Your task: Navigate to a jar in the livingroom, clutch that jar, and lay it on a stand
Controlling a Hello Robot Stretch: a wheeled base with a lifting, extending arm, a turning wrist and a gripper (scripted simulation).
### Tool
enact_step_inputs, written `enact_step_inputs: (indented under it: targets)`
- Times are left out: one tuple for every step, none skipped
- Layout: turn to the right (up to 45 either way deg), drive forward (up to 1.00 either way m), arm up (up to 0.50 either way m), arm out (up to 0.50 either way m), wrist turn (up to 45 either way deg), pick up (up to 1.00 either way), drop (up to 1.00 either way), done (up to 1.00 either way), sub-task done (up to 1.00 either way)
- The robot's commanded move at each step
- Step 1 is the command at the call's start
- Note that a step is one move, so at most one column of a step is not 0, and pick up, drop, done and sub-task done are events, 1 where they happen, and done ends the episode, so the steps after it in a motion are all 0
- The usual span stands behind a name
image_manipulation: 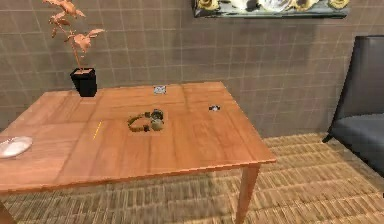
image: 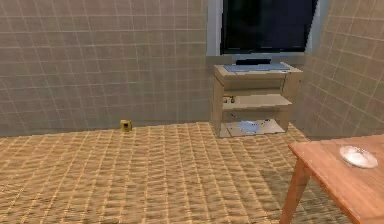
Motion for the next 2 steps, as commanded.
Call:
enact_step_inputs:
  targets:
    - [15.0, 0.00, 0.00, 0.00, 0.0, 0.00, 0.00, 0.00, 0.00]
    - [0.0, 1.00, 0.00, 0.00, 0.0, 0.00, 0.00, 0.00, 0.00]
